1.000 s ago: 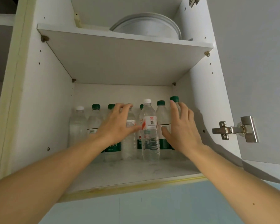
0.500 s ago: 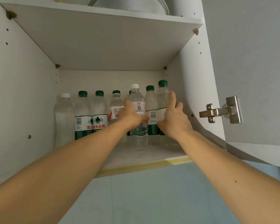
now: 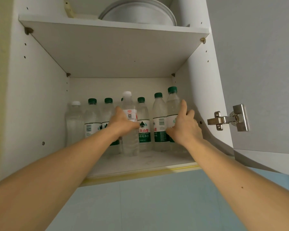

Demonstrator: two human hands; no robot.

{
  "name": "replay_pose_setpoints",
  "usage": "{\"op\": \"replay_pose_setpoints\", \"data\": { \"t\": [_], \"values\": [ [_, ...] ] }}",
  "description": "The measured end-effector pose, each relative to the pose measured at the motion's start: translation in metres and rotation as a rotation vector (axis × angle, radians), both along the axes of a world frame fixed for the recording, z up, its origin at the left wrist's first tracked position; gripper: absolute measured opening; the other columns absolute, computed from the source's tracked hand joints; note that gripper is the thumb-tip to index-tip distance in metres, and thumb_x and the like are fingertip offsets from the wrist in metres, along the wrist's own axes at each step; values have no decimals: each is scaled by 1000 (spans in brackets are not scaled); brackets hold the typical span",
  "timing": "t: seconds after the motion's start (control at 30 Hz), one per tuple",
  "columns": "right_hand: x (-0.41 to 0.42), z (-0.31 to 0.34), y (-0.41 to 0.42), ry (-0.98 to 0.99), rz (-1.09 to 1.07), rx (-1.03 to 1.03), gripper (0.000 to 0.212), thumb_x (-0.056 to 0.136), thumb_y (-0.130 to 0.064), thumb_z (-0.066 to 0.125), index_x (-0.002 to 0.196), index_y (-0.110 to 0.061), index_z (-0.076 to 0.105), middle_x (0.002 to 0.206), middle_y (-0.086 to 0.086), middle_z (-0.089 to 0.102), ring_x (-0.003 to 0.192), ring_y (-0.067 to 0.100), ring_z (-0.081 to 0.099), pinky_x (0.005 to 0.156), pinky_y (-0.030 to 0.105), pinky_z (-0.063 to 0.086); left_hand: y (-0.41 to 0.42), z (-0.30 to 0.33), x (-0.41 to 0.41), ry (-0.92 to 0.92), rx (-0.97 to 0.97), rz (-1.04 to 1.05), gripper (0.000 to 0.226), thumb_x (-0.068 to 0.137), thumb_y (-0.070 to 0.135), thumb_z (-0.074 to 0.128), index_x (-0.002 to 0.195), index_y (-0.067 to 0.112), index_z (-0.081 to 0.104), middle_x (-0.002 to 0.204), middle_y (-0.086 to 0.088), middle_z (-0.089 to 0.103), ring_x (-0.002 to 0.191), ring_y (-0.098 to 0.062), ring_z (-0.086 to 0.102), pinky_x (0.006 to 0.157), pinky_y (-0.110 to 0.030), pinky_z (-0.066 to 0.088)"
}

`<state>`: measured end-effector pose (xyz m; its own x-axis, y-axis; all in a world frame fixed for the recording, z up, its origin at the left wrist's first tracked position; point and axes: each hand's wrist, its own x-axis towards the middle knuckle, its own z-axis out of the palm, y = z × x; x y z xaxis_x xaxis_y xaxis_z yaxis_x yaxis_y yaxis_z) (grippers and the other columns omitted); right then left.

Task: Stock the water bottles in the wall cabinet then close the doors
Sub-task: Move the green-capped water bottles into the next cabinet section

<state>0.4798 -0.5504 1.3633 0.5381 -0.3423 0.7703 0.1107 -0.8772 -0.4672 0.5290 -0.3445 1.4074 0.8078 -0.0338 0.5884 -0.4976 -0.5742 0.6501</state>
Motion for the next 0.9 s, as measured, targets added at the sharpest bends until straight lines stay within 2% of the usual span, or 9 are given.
{"op": "replay_pose_setpoints", "data": {
  "t": [0.1,0.23,0.3,0.37,0.43,0.57,0.67,0.77,0.9],
  "values": [
    [-2,1,-2,-16,-8,8,114,80,-35,80,157,-28,-4,140,18,38,114,40,53,72,41,44,19,1,-2,8,-21,-28,77,75,24,87,135,21,39,115,-4,62,104,-26,63,84,-48,59],
    [-6,4,0,-22,-9,40,119,79,-40,82,158,-26,-5,143,20,41,125,44,49,86,49,48,38,4,-7,14,-30,-2,77,75,22,87,137,21,41,114,-3,62,95,-20,63,68,-38,55],
    [-8,3,2,-9,-5,59,121,79,-40,82,159,-26,-7,145,20,42,128,44,47,91,51,48,42,3,-5,11,-24,42,97,75,21,88,150,21,26,125,-8,58,100,-24,62,76,-44,58],
    [-9,1,2,-3,-5,67,121,80,-42,81,159,-26,-9,146,20,42,130,44,46,93,52,48,40,1,-4,-37,4,85,123,73,20,90,159,24,2,141,-14,48,115,-31,57,94,-49,53],
    [-9,0,2,-3,-15,66,121,81,-42,80,160,-25,-10,147,20,41,132,44,44,93,52,47,33,0,-6,-184,109,191,134,70,29,92,160,25,-7,154,-18,31,133,-38,41,107,-52,41],
    [-9,2,1,-6,-34,70,120,82,-40,80,160,-25,-11,150,20,39,132,45,43,94,52,47,16,7,-15,-644,251,321,115,70,39,89,156,18,17,151,-18,28,137,-37,31,111,-44,36],
    [-9,3,0,-7,-33,82,120,82,-40,80,160,-26,-11,150,21,38,133,45,43,95,53,47,0,16,-21,-797,375,237,100,74,42,86,153,15,31,150,-15,32,138,-33,31,113,-40,36],
    [-10,2,-2,-2,-29,86,121,82,-43,80,160,-27,-11,149,21,39,130,44,47,94,52,48,-21,20,-21,-744,526,110,99,73,44,86,153,17,33,151,-12,32,140,-30,29,116,-45,35],
    [-9,1,-5,5,-39,50,118,83,-45,78,159,-24,-10,145,21,44,124,42,53,88,47,49,-44,24,-4,-320,653,121,130,65,56,88,161,25,7,160,-13,20,147,-37,19,116,-57,27]
  ]
}}
